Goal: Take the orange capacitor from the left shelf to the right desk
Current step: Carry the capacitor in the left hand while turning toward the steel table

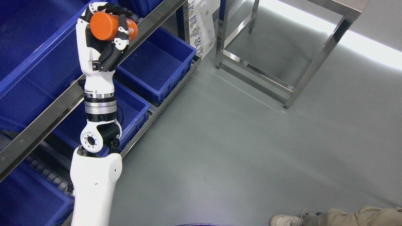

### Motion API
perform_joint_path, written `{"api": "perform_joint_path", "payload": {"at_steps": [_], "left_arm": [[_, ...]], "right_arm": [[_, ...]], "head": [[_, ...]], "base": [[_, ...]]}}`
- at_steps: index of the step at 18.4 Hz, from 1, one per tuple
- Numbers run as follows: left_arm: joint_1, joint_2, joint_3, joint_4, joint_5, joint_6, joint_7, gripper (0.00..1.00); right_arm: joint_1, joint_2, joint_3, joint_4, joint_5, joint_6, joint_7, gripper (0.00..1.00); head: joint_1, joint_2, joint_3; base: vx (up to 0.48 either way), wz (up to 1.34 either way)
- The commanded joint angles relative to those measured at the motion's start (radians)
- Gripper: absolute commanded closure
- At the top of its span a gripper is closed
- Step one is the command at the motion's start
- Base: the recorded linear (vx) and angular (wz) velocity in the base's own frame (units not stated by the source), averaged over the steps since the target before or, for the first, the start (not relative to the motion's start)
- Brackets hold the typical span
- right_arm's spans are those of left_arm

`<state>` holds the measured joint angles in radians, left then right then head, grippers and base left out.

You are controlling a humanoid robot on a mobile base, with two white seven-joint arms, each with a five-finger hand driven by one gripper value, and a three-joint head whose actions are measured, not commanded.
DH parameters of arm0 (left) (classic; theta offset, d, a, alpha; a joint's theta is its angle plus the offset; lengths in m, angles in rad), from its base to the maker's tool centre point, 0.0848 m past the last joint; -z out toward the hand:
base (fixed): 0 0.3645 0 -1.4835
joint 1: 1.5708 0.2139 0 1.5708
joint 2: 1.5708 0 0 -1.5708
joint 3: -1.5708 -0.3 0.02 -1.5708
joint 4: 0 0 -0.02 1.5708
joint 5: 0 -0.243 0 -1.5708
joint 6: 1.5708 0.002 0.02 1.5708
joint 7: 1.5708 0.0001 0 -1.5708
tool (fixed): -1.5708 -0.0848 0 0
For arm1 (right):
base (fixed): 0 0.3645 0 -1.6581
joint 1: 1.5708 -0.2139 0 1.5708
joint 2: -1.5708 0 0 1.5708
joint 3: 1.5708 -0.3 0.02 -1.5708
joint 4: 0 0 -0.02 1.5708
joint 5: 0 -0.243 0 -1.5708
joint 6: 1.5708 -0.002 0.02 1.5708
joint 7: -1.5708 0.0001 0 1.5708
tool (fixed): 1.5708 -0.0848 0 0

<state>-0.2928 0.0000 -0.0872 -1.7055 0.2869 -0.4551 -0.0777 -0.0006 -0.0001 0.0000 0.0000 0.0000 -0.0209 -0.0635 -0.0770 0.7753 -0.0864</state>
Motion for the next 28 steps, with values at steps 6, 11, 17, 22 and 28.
{"api": "perform_joint_path", "payload": {"at_steps": [6, 11, 17, 22, 28], "left_arm": [[-0.037, 0.017, -0.236, -0.009, 0.000, 0.006, 0.001, 0.97], [-0.091, 0.017, -0.287, -0.003, 0.000, 0.021, 0.004, 0.97], [-0.219, 0.017, -0.333, 0.064, 0.000, 0.145, 0.013, 0.96], [-0.371, 0.017, -0.355, 0.268, 0.000, 0.246, 0.047, 0.96], [-0.488, 0.017, -0.402, 0.551, -0.003, 0.369, 0.049, 0.96]], "right_arm": [[0.021, -0.017, -0.017, -0.017, 0.003, -0.001, 0.001, 0.00], [0.021, -0.017, -0.017, -0.017, 0.003, -0.001, 0.001, 0.00], [0.021, -0.017, -0.017, -0.017, 0.003, -0.001, 0.001, 0.00], [0.021, -0.017, -0.017, -0.017, 0.003, -0.001, 0.001, 0.00], [0.021, -0.017, -0.017, -0.017, 0.003, -0.001, 0.001, 0.00]], "head": [[0.0000, 0.000, 0.000], [0.0000, 0.000, 0.000], [0.0000, 0.000, 0.000], [0.0000, 0.000, 0.000], [0.0000, 0.000, 0.000]], "base": [[0.337, -0.37], [0.414, -0.33], [0.489, -0.32], [0.492, -0.25], [0.390, -0.07]]}}
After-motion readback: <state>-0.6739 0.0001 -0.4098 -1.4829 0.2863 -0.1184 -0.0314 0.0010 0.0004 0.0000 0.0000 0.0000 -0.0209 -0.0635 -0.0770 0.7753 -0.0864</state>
